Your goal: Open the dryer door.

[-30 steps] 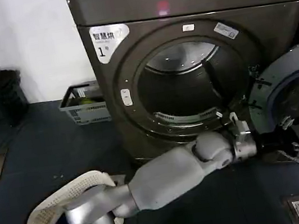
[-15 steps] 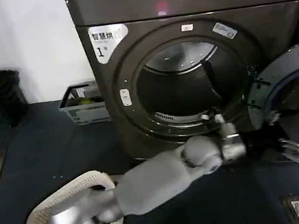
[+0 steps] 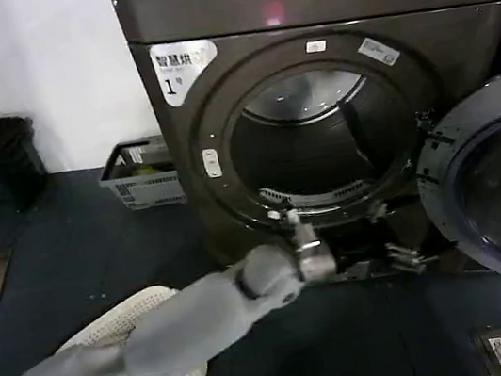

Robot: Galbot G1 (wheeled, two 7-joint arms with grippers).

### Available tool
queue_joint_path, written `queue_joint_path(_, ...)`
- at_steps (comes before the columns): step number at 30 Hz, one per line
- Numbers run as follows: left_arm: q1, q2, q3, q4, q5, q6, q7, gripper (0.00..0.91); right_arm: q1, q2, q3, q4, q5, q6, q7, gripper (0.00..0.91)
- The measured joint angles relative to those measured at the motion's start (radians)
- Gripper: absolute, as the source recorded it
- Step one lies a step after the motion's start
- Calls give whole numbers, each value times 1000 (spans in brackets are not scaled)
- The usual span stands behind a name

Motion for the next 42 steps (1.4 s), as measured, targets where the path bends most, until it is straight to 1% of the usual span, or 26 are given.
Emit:
queue_joint_path(9,44,215,-40,-112,43,63,-9,907,16,3,-7,19,-22,0,-9,907)
queue_joint_path(17,86,434,-85,-198,137,66,-7,907,21,13,-5,38,-43,1,-16,907)
queue_joint_path(22,147,576,-136,-256,181,87,36,907,24,13,-1,47,-44,1,-17,907)
queue_joint_path(24,177,629,-161,-278,188,100,39,907,24,15,0,50,-46,1,-19,907)
queue_joint_path(29,293,763,-247,-333,274,143,71,907,29,16,2,54,-70,2,-19,907)
queue_joint_path(34,387,879,-291,-335,373,185,74,907,35,14,9,59,-85,5,-19,907)
queue_joint_path(37,415,934,-315,-321,403,207,73,907,37,13,11,59,-84,5,-19,907)
queue_joint_path(42,447,1005,-346,-276,439,247,111,907,47,9,11,53,-85,6,-19,907)
